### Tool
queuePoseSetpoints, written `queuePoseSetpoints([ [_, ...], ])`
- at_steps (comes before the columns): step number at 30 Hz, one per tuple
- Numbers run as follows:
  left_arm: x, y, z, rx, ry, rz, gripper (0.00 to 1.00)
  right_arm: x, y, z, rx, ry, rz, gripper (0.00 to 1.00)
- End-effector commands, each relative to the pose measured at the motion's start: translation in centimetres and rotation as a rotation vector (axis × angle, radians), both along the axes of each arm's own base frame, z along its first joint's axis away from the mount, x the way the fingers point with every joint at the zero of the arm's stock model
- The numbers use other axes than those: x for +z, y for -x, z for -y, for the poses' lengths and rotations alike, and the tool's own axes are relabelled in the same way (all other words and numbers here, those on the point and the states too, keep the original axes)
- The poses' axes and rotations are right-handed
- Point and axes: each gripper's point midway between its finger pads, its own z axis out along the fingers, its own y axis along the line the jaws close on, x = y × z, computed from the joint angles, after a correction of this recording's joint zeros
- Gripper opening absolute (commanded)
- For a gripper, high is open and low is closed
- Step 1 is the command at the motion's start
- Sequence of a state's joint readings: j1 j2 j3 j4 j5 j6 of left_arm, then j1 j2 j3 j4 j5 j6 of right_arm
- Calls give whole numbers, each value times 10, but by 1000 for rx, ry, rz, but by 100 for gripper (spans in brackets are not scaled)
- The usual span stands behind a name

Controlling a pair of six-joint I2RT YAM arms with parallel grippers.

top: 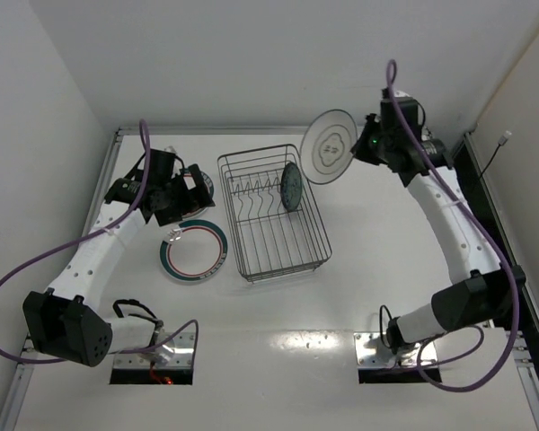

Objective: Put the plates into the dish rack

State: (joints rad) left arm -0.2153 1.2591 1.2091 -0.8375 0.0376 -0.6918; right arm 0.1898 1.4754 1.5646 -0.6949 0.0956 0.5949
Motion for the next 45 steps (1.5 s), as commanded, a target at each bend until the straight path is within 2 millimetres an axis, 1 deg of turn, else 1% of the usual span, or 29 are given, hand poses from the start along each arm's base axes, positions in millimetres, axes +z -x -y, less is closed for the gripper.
queuePoseSetpoints([
  [1, 18, -7, -2, 4, 2, 53, 100, 38, -19, -22, -2, 125, 143, 0],
  [2, 18, -7, -2, 4, 2, 53, 100, 46, -17, -44, 42, 150, 160, 0],
  [3, 17, -5, -4, 11, -8, 45, 100, 45, -19, -44, 23, 219, 161, 0],
  [4, 17, -5, -4, 11, -8, 45, 100, 42, -24, -52, 30, 253, 160, 0],
  [5, 17, -5, -4, 11, -8, 45, 100, 41, -22, -63, 38, 292, 166, 0],
  [8, 15, -4, -7, 9, -23, 38, 100, 33, -29, -76, 63, 394, 165, 0],
  [9, 14, -2, -7, 9, -25, 29, 100, 35, -31, -79, 59, 411, 172, 0],
  [11, 16, -1, -9, 15, -30, 39, 100, 25, -37, -78, 47, 475, 147, 0],
  [12, 16, -1, -9, 15, -30, 39, 100, 26, -37, -74, 33, 495, 148, 0],
  [13, 16, -1, -9, 15, -30, 39, 100, 23, -40, -79, 32, 495, 157, 0],
  [14, 15, 1, -9, 15, -31, 30, 100, 20, -41, -77, 30, 512, 157, 0],
  [17, 17, 1, -11, 21, -38, 31, 100, 28, -43, -78, 15, 533, 190, 0],
  [18, 17, 1, -11, 21, -38, 31, 100, 23, -46, -77, 14, 554, 178, 0],
  [19, 17, 0, -13, 27, -45, 33, 100, 15, -47, -83, 34, 572, 166, 0],
  [21, 20, 1, -13, 27, -45, 33, 100, 14, -50, -91, 50, 578, 175, 0],
  [22, 19, 0, -14, 33, -52, 34, 100, 15, -50, -89, 48, 595, 175, 0],
  [23, 18, 2, -15, 33, -54, 25, 100, 6, -52, -98, 69, 609, 169, 0],
  [24, 22, 1, -14, 33, -52, 34, 100, 8, -50, -105, 85, 622, 182, 0],
  [26, 22, 1, -16, 39, -59, 36, 100, -2, -52, -117, 101, 656, 181, 0],
  [27, 20, 3, -16, 38, -61, 27, 100, -1, -48, -125, 116, 671, 189, 0],
  [28, 20, 3, -16, 38, -61, 27, 100, -7, -48, -132, 135, 685, 186, 0],
  [29, 20, 3, -16, 38, -61, 27, 100, -6, -46, -134, 132, 691, 189, 0],
  [31, 20, 3, -16, 38, -61, 27, 100, -21, -45, -147, 158, 713, 172, 0],
  [32, 20, 3, -17, 31, -67, 28, 100, -24, -44, -145, 150, 725, 165, 0],
  [37, 20, 2, -18, 37, -74, 29, 100, -43, -38, -165, 218, 701, 132, 0],
  [39, 16, 3, -21, 37, -90, 23, 100, -47, -34, -166, 234, 691, 100, 0],
  [42, 13, 4, -23, 43, -100, 16, 100, -36, -29, -173, 254, 629, 101, 4],
  [44, 10, 2, -27, 60, -123, 11, 100, -29, -25, -171, 265, 592, 94, 10],
  [45, 5, 2, -37, 126, -153, -10, 100, -15, -21, -169, 267, 574, 111, 11],
])
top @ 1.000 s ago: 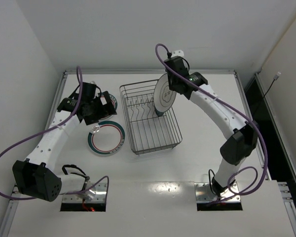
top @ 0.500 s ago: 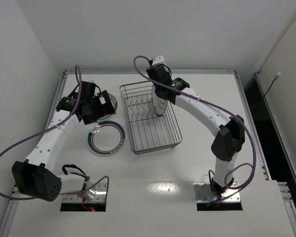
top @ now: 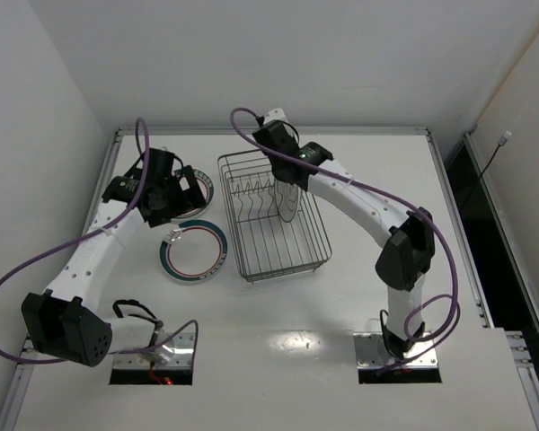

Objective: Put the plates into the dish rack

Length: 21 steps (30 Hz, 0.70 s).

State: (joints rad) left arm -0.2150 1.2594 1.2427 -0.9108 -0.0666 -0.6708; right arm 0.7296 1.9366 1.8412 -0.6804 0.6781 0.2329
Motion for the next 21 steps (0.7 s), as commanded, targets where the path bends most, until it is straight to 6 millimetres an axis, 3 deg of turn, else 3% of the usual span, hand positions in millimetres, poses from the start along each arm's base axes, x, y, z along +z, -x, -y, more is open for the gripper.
queuePoseSetpoints([
  [1, 6, -2, -21, 109, -64, 12, 100, 55, 9, -3, 8, -143, 60, 14],
  [3, 6, -2, -26, 167, -70, 10, 100, 66, 18, -2, 27, -175, 54, 17],
  [4, 2, -2, -31, 195, -87, -1, 100, 84, 23, 6, 29, -203, 76, 21],
  [6, -1, -4, -32, 236, -67, -13, 100, 85, 32, 15, 33, -223, 63, 29],
  [8, -16, -1, -36, 272, -69, -74, 100, 102, 40, 20, 60, -277, 82, 34],
  [12, -51, 11, -36, 330, -52, -210, 100, 113, 51, 28, 90, -323, 82, 34],
  [16, -79, 29, -54, 432, -42, -329, 100, 106, 66, 31, 136, -373, 47, 34],
  [21, -89, 27, -44, 354, 69, -321, 100, 75, 80, 32, 165, -421, -48, 34],
])
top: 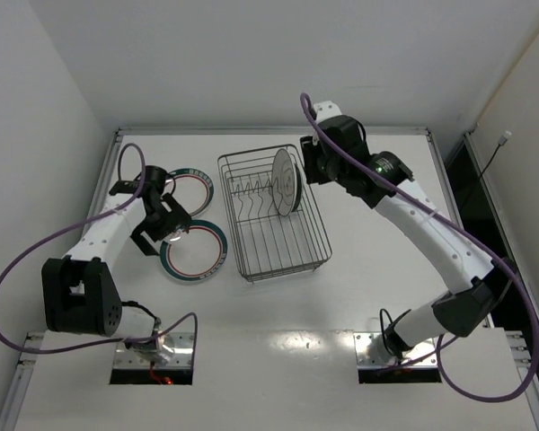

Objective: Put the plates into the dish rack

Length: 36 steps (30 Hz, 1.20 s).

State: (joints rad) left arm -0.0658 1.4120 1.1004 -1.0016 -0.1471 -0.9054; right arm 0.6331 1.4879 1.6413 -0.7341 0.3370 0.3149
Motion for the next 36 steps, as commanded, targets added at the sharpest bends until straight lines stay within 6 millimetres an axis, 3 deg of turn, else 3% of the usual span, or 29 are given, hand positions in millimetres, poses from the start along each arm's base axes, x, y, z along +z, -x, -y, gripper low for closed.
queuePoseSetpoints([
  [1, 2, -2, 8, -14, 84, 45, 100, -25, 8, -13, 61, -59, -71, 34],
  [5, -13, 13, -18, 48, 35, -30, 100, -32, 8, -10, 77, -93, -103, 32],
  [6, -14, 8, -21, 63, 47, -6, 100, -36, 7, -6, 66, -89, -110, 32],
  [11, -35, 20, -33, 101, 114, -23, 97, -36, 5, -4, 73, -107, -121, 32],
  [17, -58, 39, -32, 103, 136, -82, 94, -41, 7, -4, 86, -116, -140, 32],
  [20, -70, 48, -26, 99, 164, -110, 84, -41, 6, -2, 79, -128, -145, 32],
  [23, -79, 50, -23, 97, 177, -116, 67, -41, 6, -4, 86, -132, -148, 32],
  [26, -86, 52, -21, 96, 186, -121, 42, -41, 5, 0, 77, -133, -147, 32],
  [27, -86, 53, -24, 99, 173, -123, 28, -42, 6, 0, 76, -129, -155, 32],
  [36, -91, 60, -27, 86, 155, -163, 0, -46, 1, 6, 57, -126, -162, 32],
])
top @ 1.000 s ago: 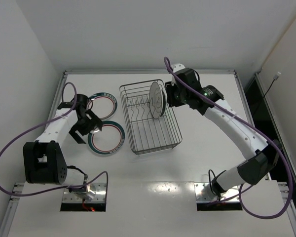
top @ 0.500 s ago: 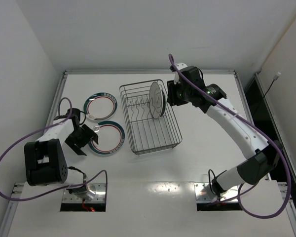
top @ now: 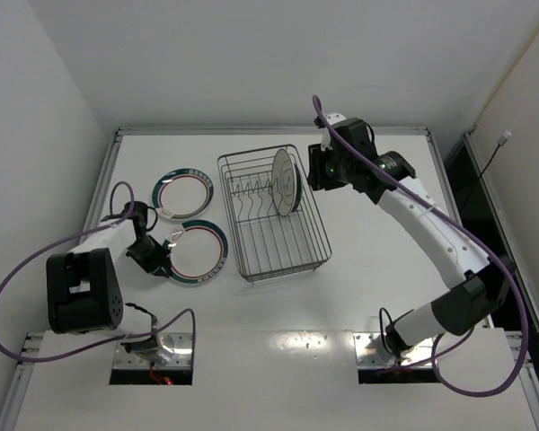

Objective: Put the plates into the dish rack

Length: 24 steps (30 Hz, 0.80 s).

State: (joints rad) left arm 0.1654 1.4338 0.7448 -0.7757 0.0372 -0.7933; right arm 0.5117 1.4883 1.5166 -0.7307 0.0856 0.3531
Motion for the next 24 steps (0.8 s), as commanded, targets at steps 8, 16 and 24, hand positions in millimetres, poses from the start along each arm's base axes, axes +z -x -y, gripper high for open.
queuePoseSetpoints([
  [8, 16, -12, -13, -7, -59, 52, 3, 7, -7, -4, 0, -43, 16, 32],
  [16, 1, -3, -5, -12, -24, 43, 35, 6, -8, 0, -9, -38, 8, 32],
  [24, -13, -1, -2, -5, -7, 57, 55, 6, -6, 1, -9, -34, 0, 32],
])
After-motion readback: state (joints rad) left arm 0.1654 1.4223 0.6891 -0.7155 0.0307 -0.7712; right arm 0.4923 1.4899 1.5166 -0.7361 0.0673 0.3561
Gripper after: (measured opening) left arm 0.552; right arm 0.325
